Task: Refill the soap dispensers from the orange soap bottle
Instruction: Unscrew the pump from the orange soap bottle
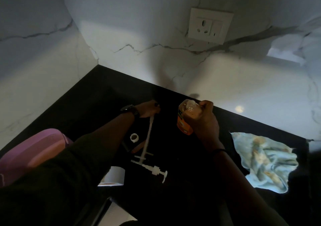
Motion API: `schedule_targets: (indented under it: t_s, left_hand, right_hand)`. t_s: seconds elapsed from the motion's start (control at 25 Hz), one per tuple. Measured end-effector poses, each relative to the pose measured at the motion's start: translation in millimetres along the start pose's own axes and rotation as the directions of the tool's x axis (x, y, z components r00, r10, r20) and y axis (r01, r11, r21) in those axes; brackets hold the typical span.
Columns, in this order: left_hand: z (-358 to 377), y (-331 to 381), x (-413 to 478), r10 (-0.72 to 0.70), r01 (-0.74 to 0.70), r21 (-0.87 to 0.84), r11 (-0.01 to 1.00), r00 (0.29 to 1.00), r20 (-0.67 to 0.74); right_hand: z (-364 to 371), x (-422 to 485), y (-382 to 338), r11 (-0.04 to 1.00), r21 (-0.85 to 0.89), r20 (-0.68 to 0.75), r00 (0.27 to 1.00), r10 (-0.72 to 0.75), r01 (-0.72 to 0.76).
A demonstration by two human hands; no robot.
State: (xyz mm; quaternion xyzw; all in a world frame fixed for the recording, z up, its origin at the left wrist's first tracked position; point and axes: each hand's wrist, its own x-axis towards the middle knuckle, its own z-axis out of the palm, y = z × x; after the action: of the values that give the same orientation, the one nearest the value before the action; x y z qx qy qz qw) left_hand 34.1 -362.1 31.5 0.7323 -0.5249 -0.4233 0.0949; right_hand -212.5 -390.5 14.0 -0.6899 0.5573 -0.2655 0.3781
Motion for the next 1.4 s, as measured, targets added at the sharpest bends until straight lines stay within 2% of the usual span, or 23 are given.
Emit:
schedule_targets:
  t_s: [0.08,0.2,0.44,0.68,0.88,1.04,1.12,1.28,1.32,1.4]
  left_hand:
    - [7.2,3.6,14.0,-0.047,0.029,0.169,0.985,0.994,0.100]
    - [19.8,9.3,20.5,-0.079,0.030,0.276,0.961,0.982,0.169]
    - [40.5,8.1,17.3,-0.082,0.002,0.330,0.944,0.970,0.229]
    - [40.7,9.3,3.4,0.000,-0.039,0.286,0.957,0.991,0.134]
    - [53.0,-1.6,-4.3,-0.047,0.026,0.314,0.949,0.997,0.061]
    - [47.7,-2.4,-12.5,-0.071,0.064,0.240,0.969,0.997,0.022]
    - [36.7,-3.0,-25.4,-0.036,0.038,0.203,0.979,0.999,-0.013]
    - [20.3,-18.4,-72.0,0.062,-0.067,-0.016,0.998,0.972,-0.226]
    - [20.1,-28.0,-86.8,0.034,-0.059,-0.086,0.995,0.964,-0.263]
    - [24.9,-45.8,-117.5,-0.049,-0.002,-0.202,0.979,0.967,-0.249]
  right_hand:
    - [0.7,0.5,0.0,1.000,-0.009,-0.019,1.000,0.002,-0.002]
    - [1.6,1.0,1.5,1.000,-0.015,-0.032,0.999,0.005,-0.005]
    - [2.4,1.1,0.7,1.000,-0.005,-0.027,1.000,0.007,-0.007]
    - [2.2,0.5,1.2,1.000,0.005,-0.017,1.000,-0.007,0.007]
    - [3.1,0.4,2.9,0.999,0.047,0.002,1.000,-0.006,0.006]
    - [5.2,3.8,7.6,0.998,0.064,0.040,0.999,-0.020,0.018]
    - [6.8,7.3,11.5,0.995,0.097,0.056,0.998,-0.039,0.033]
    - [12.7,1.7,30.5,0.980,0.187,0.152,0.984,-0.093,0.064]
    - [15.1,-1.4,36.5,0.984,0.165,0.168,0.981,-0.094,0.066]
    - [17.1,-8.7,42.0,0.987,0.128,0.158,0.980,-0.117,0.098]
